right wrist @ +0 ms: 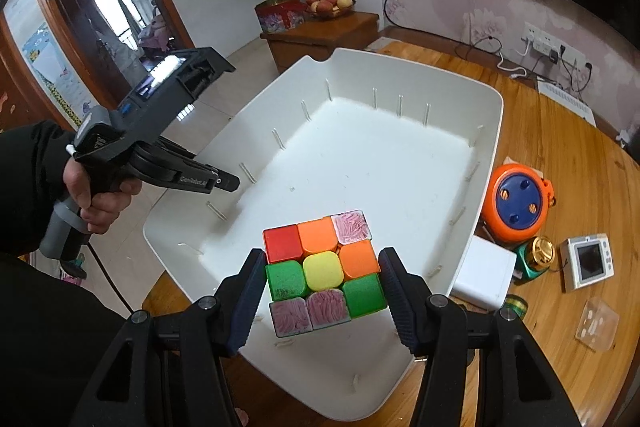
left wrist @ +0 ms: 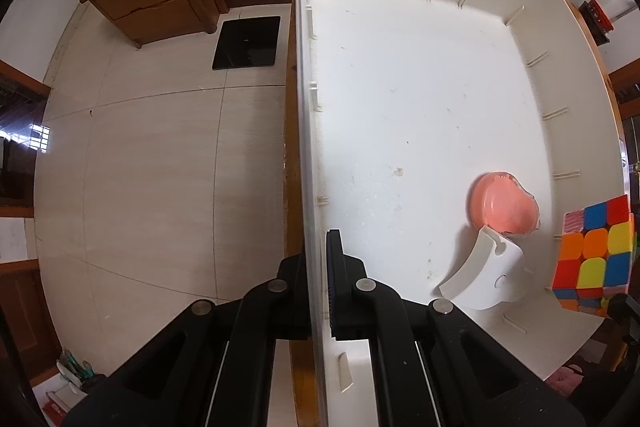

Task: Organize rigid objects
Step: 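Carry the Rubik's cube into the tray and release it, then move the right tool to the clear plastic box and grasp it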

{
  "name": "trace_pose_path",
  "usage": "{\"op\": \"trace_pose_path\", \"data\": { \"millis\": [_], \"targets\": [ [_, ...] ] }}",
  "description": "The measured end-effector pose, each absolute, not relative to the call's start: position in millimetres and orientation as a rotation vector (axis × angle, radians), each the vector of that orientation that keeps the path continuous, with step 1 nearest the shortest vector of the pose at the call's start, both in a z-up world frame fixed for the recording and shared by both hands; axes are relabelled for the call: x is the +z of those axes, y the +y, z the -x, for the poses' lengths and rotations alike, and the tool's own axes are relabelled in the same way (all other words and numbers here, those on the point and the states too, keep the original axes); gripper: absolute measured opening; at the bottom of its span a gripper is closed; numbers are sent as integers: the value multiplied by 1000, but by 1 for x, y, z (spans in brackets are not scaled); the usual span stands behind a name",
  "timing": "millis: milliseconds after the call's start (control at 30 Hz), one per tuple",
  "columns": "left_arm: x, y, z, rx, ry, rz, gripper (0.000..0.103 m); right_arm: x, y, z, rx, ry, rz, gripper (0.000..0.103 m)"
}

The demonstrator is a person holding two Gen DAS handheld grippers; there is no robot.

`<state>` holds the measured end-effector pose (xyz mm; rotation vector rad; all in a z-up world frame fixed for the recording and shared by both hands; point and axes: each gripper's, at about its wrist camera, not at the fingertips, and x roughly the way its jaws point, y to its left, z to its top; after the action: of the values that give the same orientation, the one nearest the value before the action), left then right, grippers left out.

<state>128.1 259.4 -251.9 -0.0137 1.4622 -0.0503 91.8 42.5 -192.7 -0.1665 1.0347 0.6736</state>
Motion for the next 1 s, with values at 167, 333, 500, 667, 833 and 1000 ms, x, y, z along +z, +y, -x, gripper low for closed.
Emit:
{"op": "trace_pose_path", "data": {
  "millis": [167,333,500,667,833,1000],
  "targets": [
    [-251,262,-125,-55,1463,17,3,-198,40,-91,647,1058,158,58],
    [-254,263,-122,-53,1476,20,3,-201,37,-88,625,1075,155,58],
    [-258,264,-115,-50,1490,35,3,-203,32,-88,614,1086,137,58],
    [-260,268,-112,-42,1490,60,3,-193,29,-86,636,1027,110,59],
    [-256,268,-110,-30,1481,65,3,-184,23,-87,630,976,106,68],
    [-255,266,-109,-11,1480,80,3,-175,2,-90,578,925,74,71]
  ]
}}
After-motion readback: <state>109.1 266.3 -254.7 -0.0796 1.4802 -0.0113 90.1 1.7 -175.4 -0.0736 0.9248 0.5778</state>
